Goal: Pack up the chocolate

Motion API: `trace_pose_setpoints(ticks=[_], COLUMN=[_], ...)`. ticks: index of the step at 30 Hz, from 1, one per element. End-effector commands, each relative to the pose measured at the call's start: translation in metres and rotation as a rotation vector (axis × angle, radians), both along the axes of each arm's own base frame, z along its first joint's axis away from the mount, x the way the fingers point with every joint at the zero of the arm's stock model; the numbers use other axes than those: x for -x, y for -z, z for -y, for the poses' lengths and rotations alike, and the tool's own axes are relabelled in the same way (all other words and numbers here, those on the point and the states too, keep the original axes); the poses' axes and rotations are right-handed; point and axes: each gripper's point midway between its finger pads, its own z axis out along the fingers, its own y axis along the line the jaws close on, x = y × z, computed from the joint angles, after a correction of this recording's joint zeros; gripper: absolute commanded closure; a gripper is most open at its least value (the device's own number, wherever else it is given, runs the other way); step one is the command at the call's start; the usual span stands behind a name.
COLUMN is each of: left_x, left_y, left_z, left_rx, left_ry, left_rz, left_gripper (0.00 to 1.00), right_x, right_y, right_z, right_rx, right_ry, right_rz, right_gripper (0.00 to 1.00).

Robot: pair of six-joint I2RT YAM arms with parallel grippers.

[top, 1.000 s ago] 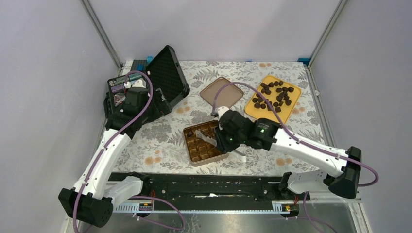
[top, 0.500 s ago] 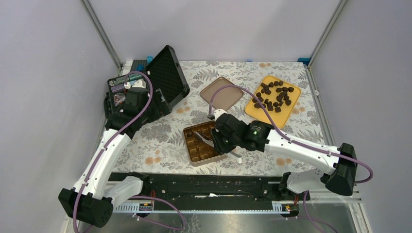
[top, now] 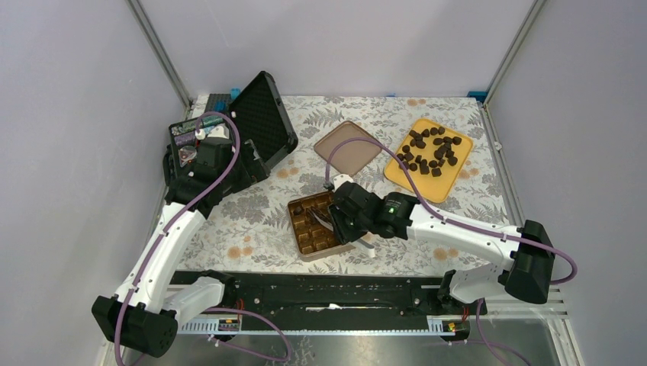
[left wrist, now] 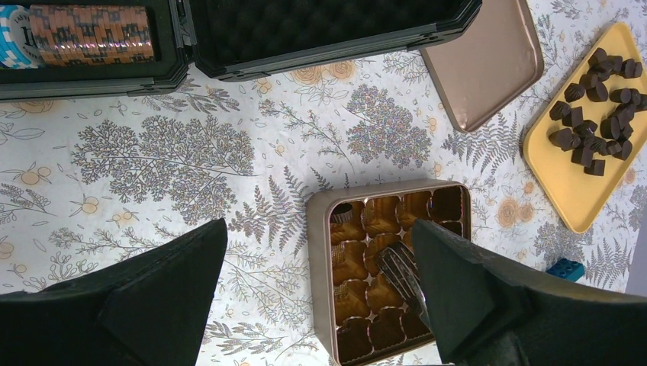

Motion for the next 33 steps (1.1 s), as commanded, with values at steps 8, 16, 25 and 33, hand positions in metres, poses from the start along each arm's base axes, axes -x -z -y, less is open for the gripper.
trace_pose_setpoints(ticks=[8,16,25,33], left_x=[-0.006,-0.006,-0.006,-0.003], left_y=[-0.023,-0.022,-0.023,-0.020], left_z=[-0.002,-0.001,0.001,0.001], left_rx=[0.012,0.013,0.015,0.011], left_ry=[-0.010,-0.007,0.005,0.017], left_rz=[0.074,0.074,0.074,0.073], left_gripper=[0.01,0.01,0.01,0.01], right_x=[-0.015,-0.027,-0.071,-0.101], right_y=[-0.013,-0.050,-0.069,-0.057], right_z=[-0.006,0.004,0.084,0.203], right_rx=[-0.042,-0.115,0.052,0.125], right_ry=[0.054,0.116,0.370,0.749], right_rz=[0.072,0.178,0.318,0.350], right_gripper=[0.50,0.85,0.83,0.73])
